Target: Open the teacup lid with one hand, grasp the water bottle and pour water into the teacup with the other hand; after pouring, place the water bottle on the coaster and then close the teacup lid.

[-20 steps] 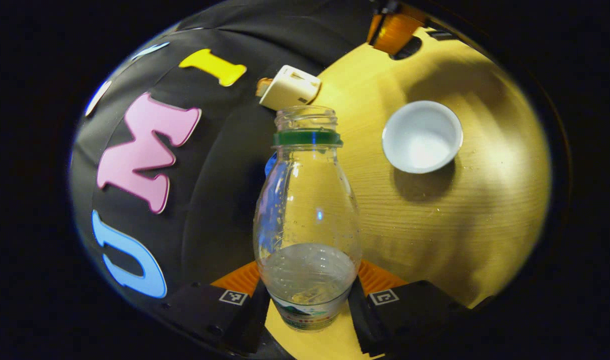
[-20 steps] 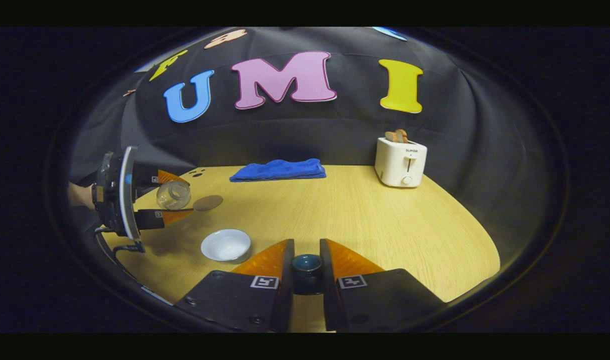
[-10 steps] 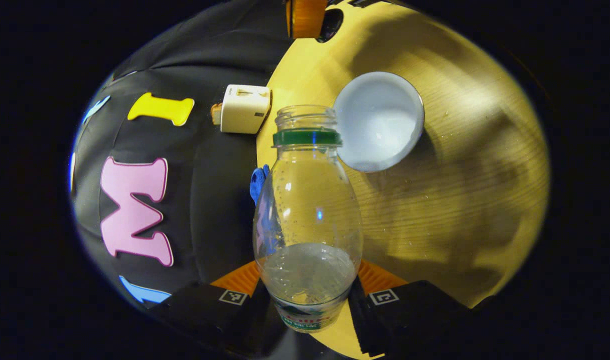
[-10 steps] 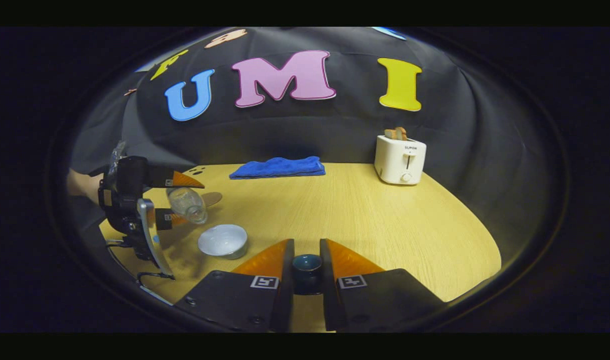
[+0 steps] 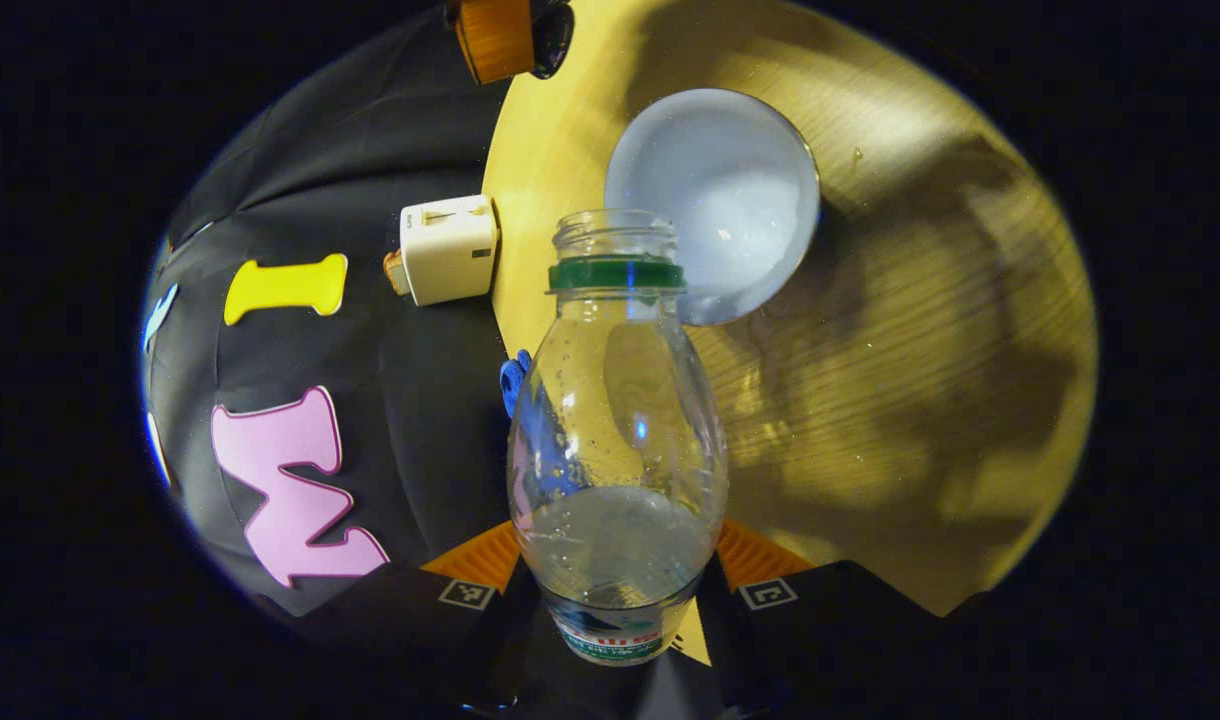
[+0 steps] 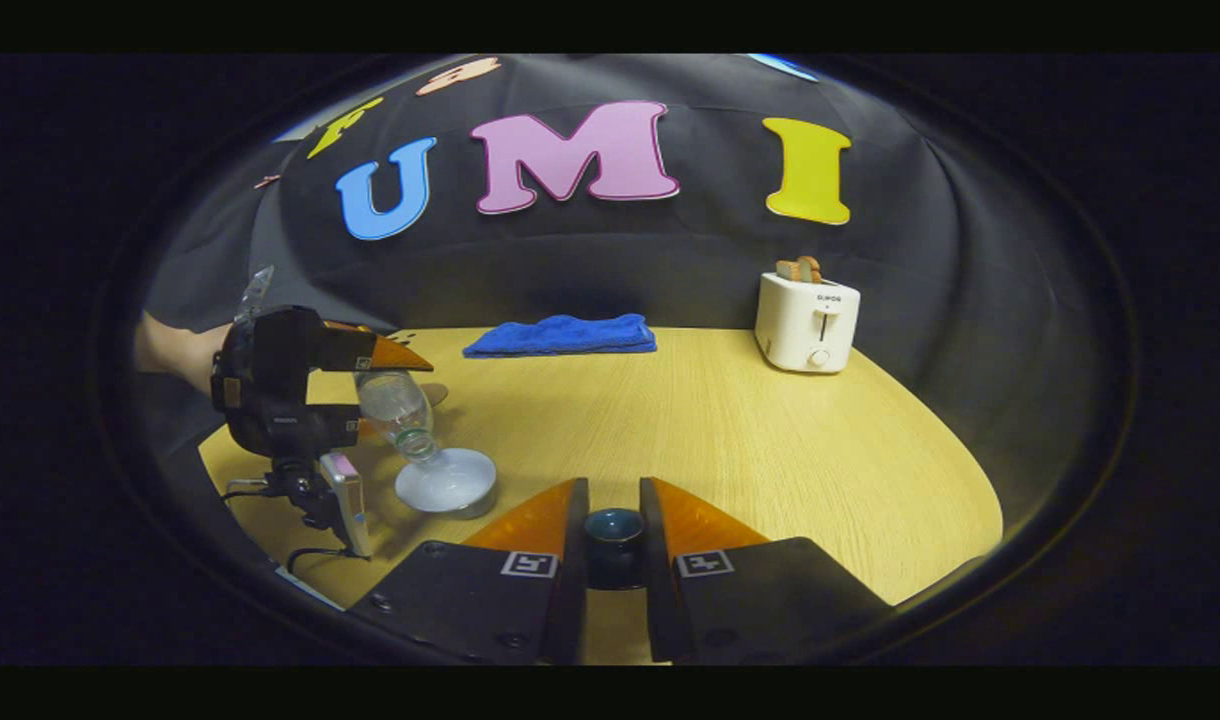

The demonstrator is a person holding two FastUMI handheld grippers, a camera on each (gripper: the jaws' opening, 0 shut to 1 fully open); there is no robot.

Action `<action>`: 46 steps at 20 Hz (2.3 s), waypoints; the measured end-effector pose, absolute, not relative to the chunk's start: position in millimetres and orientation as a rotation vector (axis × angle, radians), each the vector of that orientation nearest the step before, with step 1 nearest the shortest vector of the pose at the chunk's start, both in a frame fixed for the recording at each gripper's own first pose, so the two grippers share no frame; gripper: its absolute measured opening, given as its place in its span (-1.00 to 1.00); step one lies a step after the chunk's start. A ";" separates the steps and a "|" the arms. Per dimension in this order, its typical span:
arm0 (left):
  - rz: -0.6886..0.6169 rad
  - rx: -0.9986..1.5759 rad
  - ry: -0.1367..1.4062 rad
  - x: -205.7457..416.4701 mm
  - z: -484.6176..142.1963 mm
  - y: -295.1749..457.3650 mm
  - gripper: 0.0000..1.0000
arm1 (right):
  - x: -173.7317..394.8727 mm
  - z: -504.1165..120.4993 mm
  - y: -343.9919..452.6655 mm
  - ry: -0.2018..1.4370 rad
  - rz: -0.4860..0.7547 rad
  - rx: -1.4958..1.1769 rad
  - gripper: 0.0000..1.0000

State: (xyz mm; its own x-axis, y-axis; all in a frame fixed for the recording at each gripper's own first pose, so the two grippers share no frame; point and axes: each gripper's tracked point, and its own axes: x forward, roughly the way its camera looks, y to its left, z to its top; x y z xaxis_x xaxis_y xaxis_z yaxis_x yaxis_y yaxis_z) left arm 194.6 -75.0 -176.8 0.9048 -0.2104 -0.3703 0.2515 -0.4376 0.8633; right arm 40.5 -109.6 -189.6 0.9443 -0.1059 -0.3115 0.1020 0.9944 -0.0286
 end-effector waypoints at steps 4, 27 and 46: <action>-0.522 2.011 0.016 197.1 -176.4 -76.4 0.46 | 36.7 -190.1 -109.8 0.316 -0.108 -0.006 -0.54; -0.574 2.254 -0.129 206.8 -152.7 -92.3 0.46 | 33.5 -185.2 -94.7 0.297 -0.093 0.022 -0.43; -0.582 2.439 -0.183 218.2 -131.5 -104.7 0.46 | 32.5 -175.3 -91.9 0.298 -0.103 0.046 -0.33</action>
State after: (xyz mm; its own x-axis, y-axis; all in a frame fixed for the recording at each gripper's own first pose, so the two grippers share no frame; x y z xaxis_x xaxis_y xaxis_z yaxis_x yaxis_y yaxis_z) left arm 218.2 -104.7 -131.5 0.8935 -0.2636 -0.3636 0.0080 -0.8000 0.5999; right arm 32.5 -91.9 -175.3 0.9509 -0.0940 -0.2950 0.1076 0.9937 0.0300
